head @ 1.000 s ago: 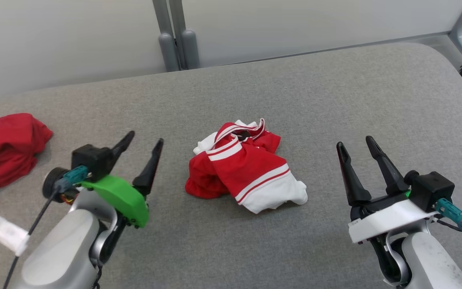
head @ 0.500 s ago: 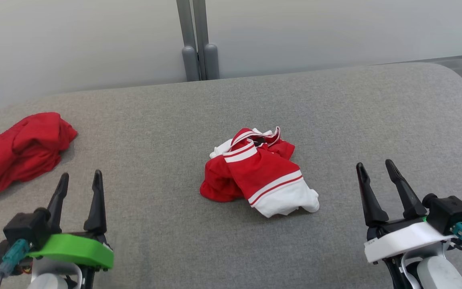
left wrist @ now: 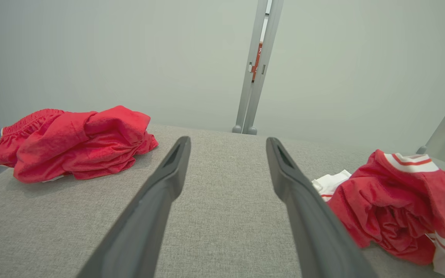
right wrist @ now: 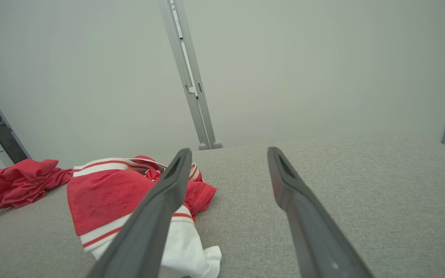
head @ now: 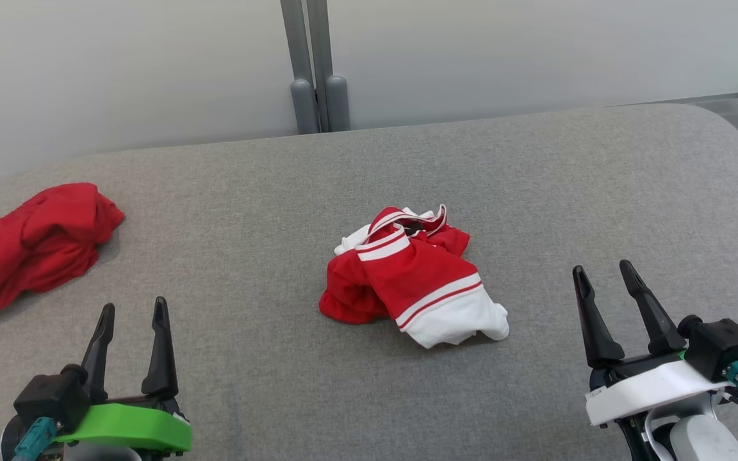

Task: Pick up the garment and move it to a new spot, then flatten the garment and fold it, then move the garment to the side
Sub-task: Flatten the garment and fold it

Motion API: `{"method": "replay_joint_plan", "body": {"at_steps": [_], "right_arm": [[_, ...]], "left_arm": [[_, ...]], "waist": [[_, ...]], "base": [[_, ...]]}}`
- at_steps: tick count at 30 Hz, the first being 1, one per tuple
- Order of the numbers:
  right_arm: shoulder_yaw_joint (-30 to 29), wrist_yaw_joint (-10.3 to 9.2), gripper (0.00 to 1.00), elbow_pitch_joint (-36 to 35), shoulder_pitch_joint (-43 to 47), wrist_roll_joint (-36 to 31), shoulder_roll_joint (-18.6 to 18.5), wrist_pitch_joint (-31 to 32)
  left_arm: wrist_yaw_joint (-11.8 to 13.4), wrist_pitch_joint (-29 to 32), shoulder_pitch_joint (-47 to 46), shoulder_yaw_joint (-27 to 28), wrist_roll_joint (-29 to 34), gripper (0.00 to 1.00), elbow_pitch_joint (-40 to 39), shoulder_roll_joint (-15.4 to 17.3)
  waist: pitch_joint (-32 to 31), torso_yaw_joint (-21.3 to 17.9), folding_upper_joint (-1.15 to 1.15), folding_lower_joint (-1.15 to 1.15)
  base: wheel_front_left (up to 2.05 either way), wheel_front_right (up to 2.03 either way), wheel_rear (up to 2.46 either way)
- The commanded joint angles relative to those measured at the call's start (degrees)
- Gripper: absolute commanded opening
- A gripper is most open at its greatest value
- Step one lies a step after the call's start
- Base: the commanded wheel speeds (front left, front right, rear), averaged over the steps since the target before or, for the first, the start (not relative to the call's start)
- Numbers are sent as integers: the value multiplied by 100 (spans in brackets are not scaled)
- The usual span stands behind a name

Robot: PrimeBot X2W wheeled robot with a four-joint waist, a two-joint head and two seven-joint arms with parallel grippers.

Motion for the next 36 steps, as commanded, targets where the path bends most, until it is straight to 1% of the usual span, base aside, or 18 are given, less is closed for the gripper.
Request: {"method": "replay_joint_plan", "body": {"at_steps": [1, 6, 10, 14, 16, 18, 21, 24, 28, 29, 30, 32, 33, 36], "right_arm": [[5, -2, 100, 1, -49, 5, -9, -16], [87, -1, 100, 50, -135, -5, 67, -16], [634, -1, 100, 105, -314, -10, 124, 5], [1278, -1, 100, 279, -600, 36, 196, 354], [1545, -2, 100, 408, -693, 32, 255, 657], [1664, -2, 100, 528, -775, 16, 316, 929], [1690, -2, 100, 757, -871, -105, 418, 1362], [1363, -3, 100, 1091, -965, -531, 493, 1736], [1051, -2, 100, 1402, -1059, -997, 641, 2050], [1001, -2, 93, 1447, -1085, -1056, 647, 2099], [973, -2, 50, 1515, -1105, -1132, 648, 2153], [927, -3, 24, 1588, -1146, -1218, 655, 2178], [918, -3, 0, 1600, -1165, -1242, 661, 2164], [1020, -3, 0, 1630, -1183, -1212, 675, 2138]], "left_arm": [[-54, 0, 41, 80, 88, 100, 20, -42], [-206, 0, 61, 376, 291, 100, -101, -229], [-338, 0, 56, 553, 465, 100, -119, -357], [-442, -1, -41, 705, 571, 100, -140, -459], [-481, 0, -63, 737, 652, 100, -145, -521], [-521, -1, -89, 789, 689, 100, -135, -546], [-582, -1, -122, 803, 745, 100, -137, -644], [-640, -1, -157, 817, 796, 100, -104, -705], [-699, -1, -201, 872, 832, 100, -75, -776], [-703, -1, -202, 883, 840, 100, -64, -789], [-716, -1, -214, 911, 852, 100, -51, -804], [-747, -1, -241, 943, 882, 100, -31, -834], [-746, -1, -249, 955, 885, 100, -19, -846], [-772, -1, -244, 1000, 881, 100, 30, -868]], "waist": [[2, 13, 0, 0], [13, 62, 0, 0], [40, 203, 0, 0], [48, 436, 0, 0], [53, 590, 0, 0], [70, 704, 0, 0], [113, 856, 0, 0], [168, 1003, 0, 0], [247, 1141, 0, 0], [264, 1164, 0, 0], [276, 1180, 0, 0], [291, 1199, 0, 0], [296, 1199, 0, 0], [302, 1164, 0, 0]], "base": [[0, 0, 0], [0, 0, 0], [0, 0, 0], [0, 0, 0], [0, 0, 0], [0, 0, 0], [0, 0, 0], [0, 0, 0], [0, 0, 0], [0, 0, 0], [0, 0, 0], [0, 0, 0], [0, 0, 0], [0, 0, 0]]}}
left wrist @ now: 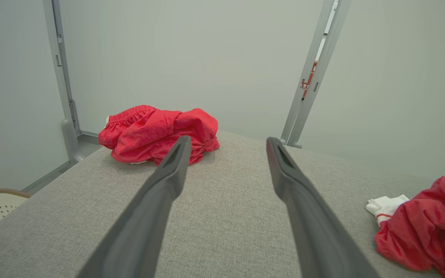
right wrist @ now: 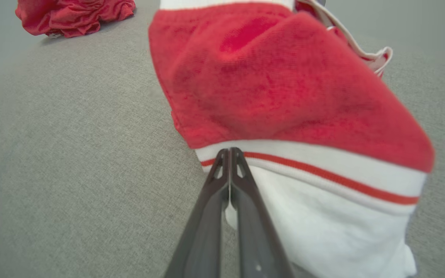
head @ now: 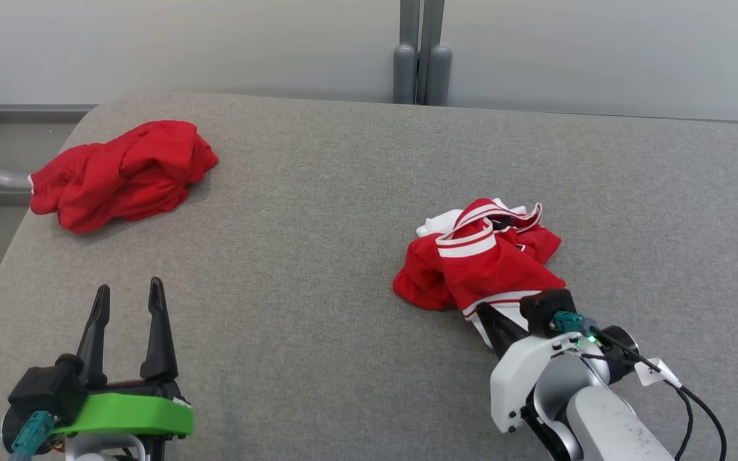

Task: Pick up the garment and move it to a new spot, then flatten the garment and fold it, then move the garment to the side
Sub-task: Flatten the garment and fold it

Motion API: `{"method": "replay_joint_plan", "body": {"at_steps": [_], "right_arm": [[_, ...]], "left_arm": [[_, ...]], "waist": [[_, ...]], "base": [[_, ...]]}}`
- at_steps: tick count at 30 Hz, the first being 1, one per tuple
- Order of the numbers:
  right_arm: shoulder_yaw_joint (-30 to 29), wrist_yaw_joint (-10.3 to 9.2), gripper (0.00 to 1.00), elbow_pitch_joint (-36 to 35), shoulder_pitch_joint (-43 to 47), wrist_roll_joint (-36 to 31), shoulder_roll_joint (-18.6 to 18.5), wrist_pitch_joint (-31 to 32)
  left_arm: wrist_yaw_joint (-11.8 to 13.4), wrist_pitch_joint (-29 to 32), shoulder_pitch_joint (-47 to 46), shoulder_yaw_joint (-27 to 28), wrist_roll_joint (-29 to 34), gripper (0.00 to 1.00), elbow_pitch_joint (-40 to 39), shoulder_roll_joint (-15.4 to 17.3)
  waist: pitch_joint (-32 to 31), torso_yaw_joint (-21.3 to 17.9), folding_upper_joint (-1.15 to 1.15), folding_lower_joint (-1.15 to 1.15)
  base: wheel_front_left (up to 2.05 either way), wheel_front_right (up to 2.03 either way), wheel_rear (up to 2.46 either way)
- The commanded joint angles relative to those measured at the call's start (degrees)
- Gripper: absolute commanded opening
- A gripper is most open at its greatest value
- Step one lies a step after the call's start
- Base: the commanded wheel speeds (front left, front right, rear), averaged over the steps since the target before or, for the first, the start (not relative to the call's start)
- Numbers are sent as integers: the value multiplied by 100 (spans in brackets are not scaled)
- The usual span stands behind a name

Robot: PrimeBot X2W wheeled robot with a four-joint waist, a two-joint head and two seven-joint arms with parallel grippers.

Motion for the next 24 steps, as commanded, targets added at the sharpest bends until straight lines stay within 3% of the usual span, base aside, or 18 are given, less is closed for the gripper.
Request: {"method": "replay_joint_plan", "body": {"at_steps": [1, 14, 15, 16, 17, 24], "right_arm": [[60, -2, 0, -5, -42, 26, -3, -46], [223, -3, 0, -499, 206, 598, -4, -121], [251, -3, 23, -529, 227, 597, -8, -74], [307, -3, 95, -558, 286, 694, -9, -26], [352, -3, 100, -598, 320, 735, -9, -12], [246, -3, 100, -493, 195, 564, -6, -55]], "left_arm": [[-33, -1, -92, 31, 16, 100, 35, -11], [-104, -1, -110, 52, 124, 100, 116, -50], [-106, -1, -113, 46, 128, 100, 128, -50], [-113, -1, -128, 31, 135, 100, 139, -53], [-117, -1, -143, 19, 137, 100, 148, -54], [-140, -1, -259, -21, 121, 100, 215, -46]], "waist": [[-5, -33, 0, 0], [-51, -290, 0, 0], [-48, -288, 0, 0], [-41, -277, 0, 0], [-33, -265, 0, 0], [73, -123, 0, 0]], "base": [[0, 0, 0], [0, 0, 0], [0, 0, 0], [0, 0, 0], [0, 0, 0], [0, 0, 0]]}}
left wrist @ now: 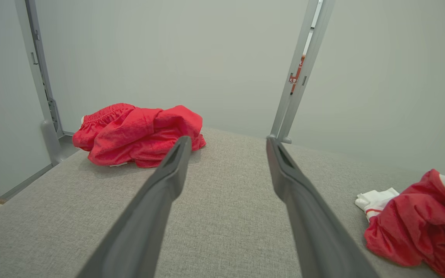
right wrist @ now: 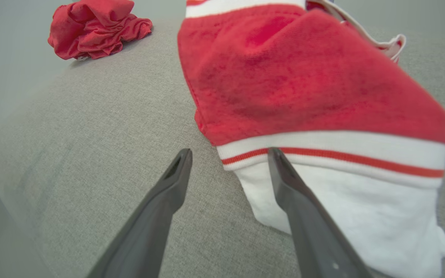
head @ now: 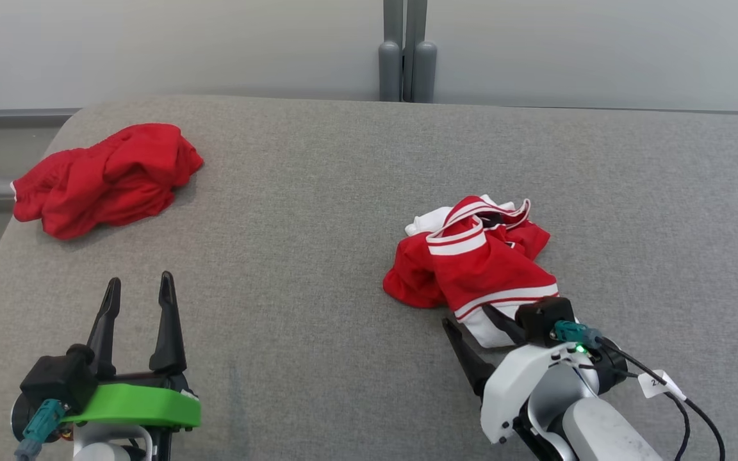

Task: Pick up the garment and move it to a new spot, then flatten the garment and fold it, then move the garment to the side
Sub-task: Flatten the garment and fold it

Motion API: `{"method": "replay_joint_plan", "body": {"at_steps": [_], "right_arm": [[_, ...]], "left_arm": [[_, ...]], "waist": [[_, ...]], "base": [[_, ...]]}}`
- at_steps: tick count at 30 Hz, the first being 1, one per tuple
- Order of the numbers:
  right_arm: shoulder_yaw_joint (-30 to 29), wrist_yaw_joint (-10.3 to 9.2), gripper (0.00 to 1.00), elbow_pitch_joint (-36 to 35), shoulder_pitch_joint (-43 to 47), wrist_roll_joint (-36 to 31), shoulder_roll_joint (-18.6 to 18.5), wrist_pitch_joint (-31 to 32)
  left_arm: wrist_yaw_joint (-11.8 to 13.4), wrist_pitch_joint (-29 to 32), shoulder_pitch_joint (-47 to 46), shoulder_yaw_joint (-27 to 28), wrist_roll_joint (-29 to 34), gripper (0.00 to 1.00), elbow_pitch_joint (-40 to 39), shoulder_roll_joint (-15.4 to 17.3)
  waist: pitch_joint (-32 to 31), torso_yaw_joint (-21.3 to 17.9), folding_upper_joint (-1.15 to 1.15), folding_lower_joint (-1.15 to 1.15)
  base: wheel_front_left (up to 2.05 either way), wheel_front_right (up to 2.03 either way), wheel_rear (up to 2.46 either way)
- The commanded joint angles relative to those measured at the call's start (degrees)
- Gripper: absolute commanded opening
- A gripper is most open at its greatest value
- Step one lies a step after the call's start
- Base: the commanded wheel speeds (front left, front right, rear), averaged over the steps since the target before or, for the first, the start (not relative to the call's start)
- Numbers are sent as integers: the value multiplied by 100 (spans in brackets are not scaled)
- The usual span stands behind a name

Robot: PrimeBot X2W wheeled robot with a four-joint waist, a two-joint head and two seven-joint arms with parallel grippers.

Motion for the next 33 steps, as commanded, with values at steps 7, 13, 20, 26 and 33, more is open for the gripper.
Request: {"method": "replay_joint_plan", "body": {"at_steps": [7, 13, 20, 26, 33], "right_arm": [[-157, -4, 100, 719, -553, -187, -18, -168], [-114, -4, 0, 1329, -969, -209, -16, -435], [-69, -5, 0, 1532, -1113, -146, -19, -787], [-184, -5, 0, 1048, -1011, -51, -18, -1021], [-731, -5, 0, -96, -863, 670, -124, -821]], "left_arm": [[-36, -1, -245, -58, -23, 100, 58, -2], [-36, -1, -328, -69, -35, 100, 97, -4], [-38, 0, -320, -31, -54, 100, 165, 2], [-40, 0, -266, -19, -57, 100, 160, 45], [-40, 2, -192, -55, -53, 100, 122, 99]], "waist": [[193, 210, 0, 0], [303, 253, 0, 0], [282, 100, 0, 0], [218, -152, 0, 0], [167, -562, 0, 0]], "base": [[0, 0, 0], [0, 0, 0], [0, 0, 0], [0, 0, 0], [0, 0, 0]]}}
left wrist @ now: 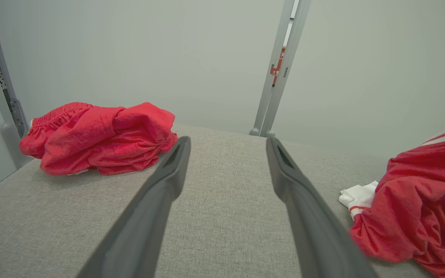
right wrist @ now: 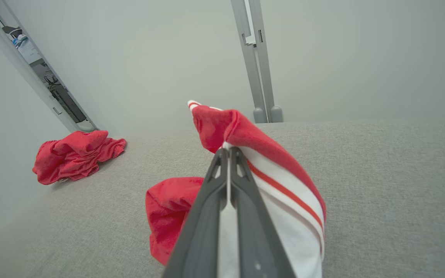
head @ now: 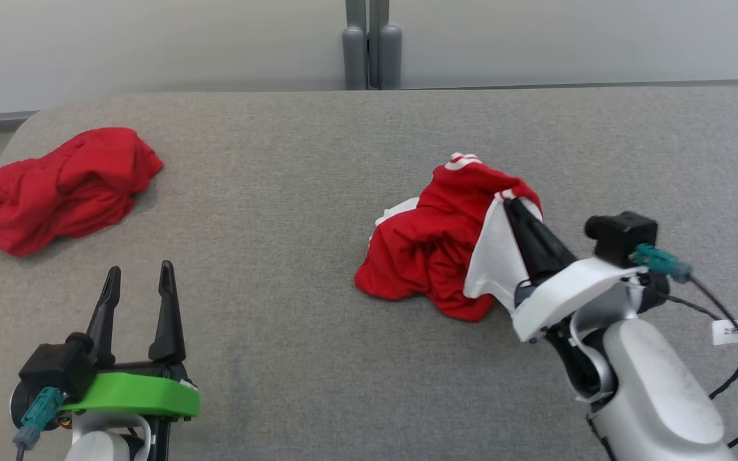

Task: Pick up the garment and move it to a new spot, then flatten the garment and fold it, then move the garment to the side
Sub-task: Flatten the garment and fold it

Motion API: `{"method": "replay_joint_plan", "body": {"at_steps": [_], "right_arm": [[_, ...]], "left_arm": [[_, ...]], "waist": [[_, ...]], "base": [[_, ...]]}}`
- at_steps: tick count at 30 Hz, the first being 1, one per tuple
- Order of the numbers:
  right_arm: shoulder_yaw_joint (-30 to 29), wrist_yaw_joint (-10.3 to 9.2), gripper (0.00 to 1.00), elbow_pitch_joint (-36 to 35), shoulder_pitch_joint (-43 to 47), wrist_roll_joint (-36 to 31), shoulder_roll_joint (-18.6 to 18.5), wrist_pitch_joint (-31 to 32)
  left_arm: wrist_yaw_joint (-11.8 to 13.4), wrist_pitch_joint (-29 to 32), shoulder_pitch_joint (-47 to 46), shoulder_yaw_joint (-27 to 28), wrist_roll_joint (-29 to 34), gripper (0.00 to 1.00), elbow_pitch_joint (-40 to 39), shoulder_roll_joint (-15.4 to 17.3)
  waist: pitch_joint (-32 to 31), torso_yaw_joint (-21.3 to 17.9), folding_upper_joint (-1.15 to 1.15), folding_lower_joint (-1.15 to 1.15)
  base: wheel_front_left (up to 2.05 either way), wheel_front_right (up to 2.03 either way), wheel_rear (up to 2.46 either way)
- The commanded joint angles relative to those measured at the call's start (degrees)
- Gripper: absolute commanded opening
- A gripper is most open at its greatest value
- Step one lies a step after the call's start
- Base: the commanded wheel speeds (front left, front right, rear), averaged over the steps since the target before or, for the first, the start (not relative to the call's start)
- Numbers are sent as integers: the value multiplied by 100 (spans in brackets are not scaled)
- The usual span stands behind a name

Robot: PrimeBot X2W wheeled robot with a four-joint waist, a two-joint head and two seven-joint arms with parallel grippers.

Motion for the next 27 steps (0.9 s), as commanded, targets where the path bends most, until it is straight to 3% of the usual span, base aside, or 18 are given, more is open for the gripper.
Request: {"method": "replay_joint_plan", "body": {"at_steps": [1, 9, 17, 23, 24, 25, 27], "right_arm": [[-181, -6, 0, -161, 57, 151, -115, 68], [-1188, -5, 0, -548, -245, 950, -584, 648], [-2049, -4, 0, 530, -839, 1080, -1111, 723], [-2383, -3, 0, 1564, -1248, 1049, -1369, 412], [-2396, -3, 33, 1697, -1265, 1013, -1406, 361], [-2400, -3, 100, 1805, -1301, 1013, -1410, 283], [-2341, -3, 100, 1923, -1258, 906, -1430, 131]], "left_arm": [[-15, 5, 32, -16, -8, 100, -26, 52], [-15, 5, -246, -170, 12, 100, -113, 190], [-15, 5, -634, -389, -12, 100, -151, 348], [-15, 5, -792, -494, -45, 100, -88, 381], [-15, 5, -800, -517, -46, 100, -66, 372], [-15, 5, -802, -545, -59, 100, -49, 359], [-15, 5, -768, -584, -80, 100, -1, 325]], "waist": [[-17, -228, 0, 0], [475, -575, 0, 0], [1194, -521, 0, 0], [1320, -448, 0, 0], [1297, -435, 0, 0], [1249, -427, 0, 0], [1124, -425, 0, 0]], "base": [[0, 0, 0], [0, 0, 0], [0, 0, 0], [0, 0, 0], [0, 0, 0], [0, 0, 0], [0, 0, 0]]}}
